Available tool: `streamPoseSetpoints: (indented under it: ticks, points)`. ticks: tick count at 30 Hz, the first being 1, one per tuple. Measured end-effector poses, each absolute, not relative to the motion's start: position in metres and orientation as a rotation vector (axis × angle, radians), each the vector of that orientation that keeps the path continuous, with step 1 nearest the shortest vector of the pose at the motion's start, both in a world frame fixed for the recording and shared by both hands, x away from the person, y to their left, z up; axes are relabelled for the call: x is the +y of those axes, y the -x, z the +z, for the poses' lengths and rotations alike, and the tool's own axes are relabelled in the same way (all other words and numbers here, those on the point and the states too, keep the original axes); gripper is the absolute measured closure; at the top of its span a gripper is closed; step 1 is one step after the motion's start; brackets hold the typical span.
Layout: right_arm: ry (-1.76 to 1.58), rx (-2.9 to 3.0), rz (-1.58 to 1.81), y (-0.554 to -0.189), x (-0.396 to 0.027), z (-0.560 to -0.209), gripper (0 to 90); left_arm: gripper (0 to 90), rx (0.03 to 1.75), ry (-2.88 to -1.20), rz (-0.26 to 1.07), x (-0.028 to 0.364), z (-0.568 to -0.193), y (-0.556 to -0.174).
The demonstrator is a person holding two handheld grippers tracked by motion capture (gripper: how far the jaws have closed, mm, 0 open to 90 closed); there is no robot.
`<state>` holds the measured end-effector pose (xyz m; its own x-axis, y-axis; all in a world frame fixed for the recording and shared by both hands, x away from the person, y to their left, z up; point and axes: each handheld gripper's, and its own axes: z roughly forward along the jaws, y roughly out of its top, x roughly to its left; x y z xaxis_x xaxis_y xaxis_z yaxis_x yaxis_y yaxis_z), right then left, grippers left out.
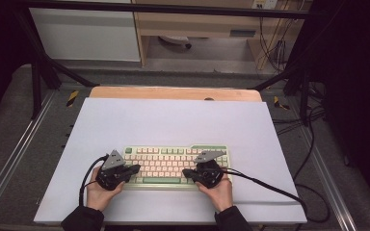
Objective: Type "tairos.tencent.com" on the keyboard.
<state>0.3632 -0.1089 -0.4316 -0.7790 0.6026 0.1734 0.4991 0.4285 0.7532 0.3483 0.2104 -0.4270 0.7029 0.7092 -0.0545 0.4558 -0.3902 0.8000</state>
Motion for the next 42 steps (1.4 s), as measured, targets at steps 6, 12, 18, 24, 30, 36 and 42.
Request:
streamPoseSetpoints:
  ticks: [6, 12, 18, 24, 30, 36, 42]
  points:
    - [-0.984, 2.548, 1.28, -0.363, -0.109, -0.432, 90.0, 88.9, 0.887, -2.055, 0.374, 0.209, -0.428, -0.348]
    - [-0.978, 2.562, 1.267, -0.364, -0.109, -0.434, 90.0, 88.9, 0.888, -2.054, 0.373, 0.21, -0.428, -0.348]
    - [-0.974, 2.557, 1.269, -0.363, -0.109, -0.433, 90.0, 88.9, 0.888, -2.049, 0.376, 0.211, -0.427, -0.348]
    - [-0.972, 2.544, 1.261, -0.363, -0.113, -0.428, 90.0, 88.9, 0.887, -2.045, 0.378, 0.21, -0.426, -0.348]
    - [-0.969, 2.529, 1.26, -0.363, -0.117, -0.424, 90.0, 88.9, 0.881, -2.047, 0.376, 0.209, -0.425, -0.347]
    - [-0.984, 2.513, 1.267, -0.364, -0.123, -0.423, 90.0, 88.9, 0.874, -2.05, 0.376, 0.205, -0.425, -0.347]
    - [-0.986, 2.516, 1.262, -0.364, -0.123, -0.423, 90.0, 89.0, 0.864, -2.056, 0.372, 0.201, -0.424, -0.348]
